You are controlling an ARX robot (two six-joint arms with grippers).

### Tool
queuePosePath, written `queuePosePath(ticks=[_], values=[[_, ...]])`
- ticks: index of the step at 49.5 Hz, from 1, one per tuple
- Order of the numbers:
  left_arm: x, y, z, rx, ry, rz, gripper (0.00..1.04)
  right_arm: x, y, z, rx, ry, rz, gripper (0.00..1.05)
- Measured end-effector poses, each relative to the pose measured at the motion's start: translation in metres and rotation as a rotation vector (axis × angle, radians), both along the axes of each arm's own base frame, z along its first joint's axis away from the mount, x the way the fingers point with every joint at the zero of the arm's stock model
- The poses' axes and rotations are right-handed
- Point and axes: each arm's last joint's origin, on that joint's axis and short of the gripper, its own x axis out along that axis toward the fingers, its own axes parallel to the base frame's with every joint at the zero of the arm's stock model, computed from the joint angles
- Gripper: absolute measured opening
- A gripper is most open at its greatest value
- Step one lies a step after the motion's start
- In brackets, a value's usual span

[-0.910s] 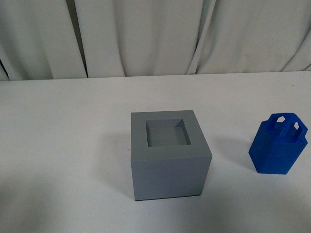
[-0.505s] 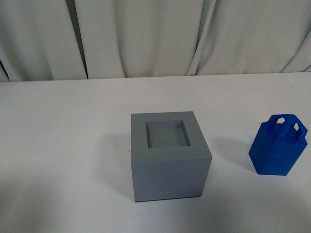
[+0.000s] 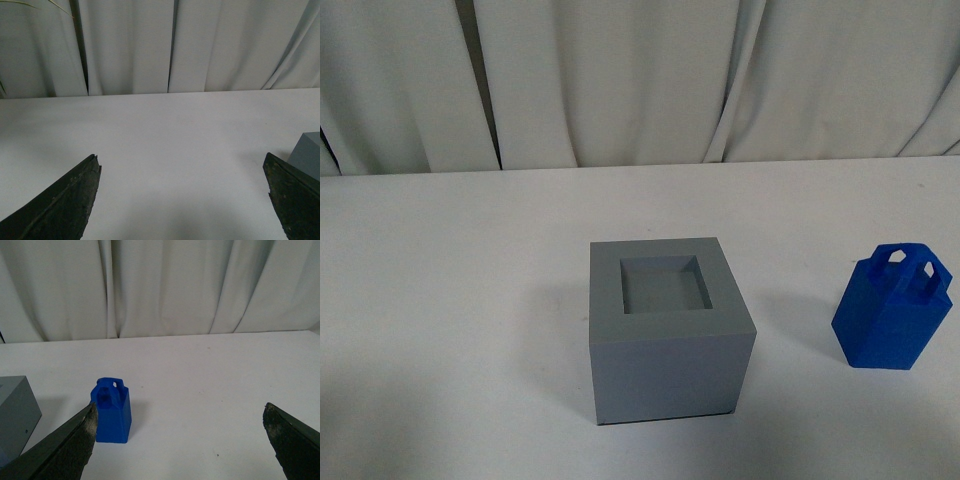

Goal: Insert blue part into gray base

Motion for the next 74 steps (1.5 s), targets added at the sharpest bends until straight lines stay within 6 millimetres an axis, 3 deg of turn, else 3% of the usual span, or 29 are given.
queuePosePath(ticks=[27, 35, 39, 55, 63, 74], values=[[0.0, 0.0, 0.0, 0.0, 0.0, 0.0, 0.99, 0.0, 0.0, 0.0, -0.002, -0.001, 0.013, 0.97], [0.0, 0.0, 0.0, 0.0, 0.0, 0.002, 0.99, 0.012, 0.0, 0.007, -0.065, -0.028, 0.459, 0.97], [0.0, 0.0, 0.0, 0.0, 0.0, 0.001, 0.99, 0.029, 0.003, 0.017, -0.08, -0.017, 0.56, 0.97], [0.0, 0.0, 0.0, 0.0, 0.0, 0.001, 0.99, 0.113, 0.014, 0.047, -0.17, 0.25, 0.664, 0.97], [0.0, 0.0, 0.0, 0.0, 0.0, 0.0, 0.99, 0.159, 0.02, 0.078, -0.31, 0.362, 0.798, 0.97], [0.0, 0.0, 0.0, 0.0, 0.0, 0.0, 0.99, 0.209, 0.029, 0.099, -0.558, 0.545, 1.013, 0.97]])
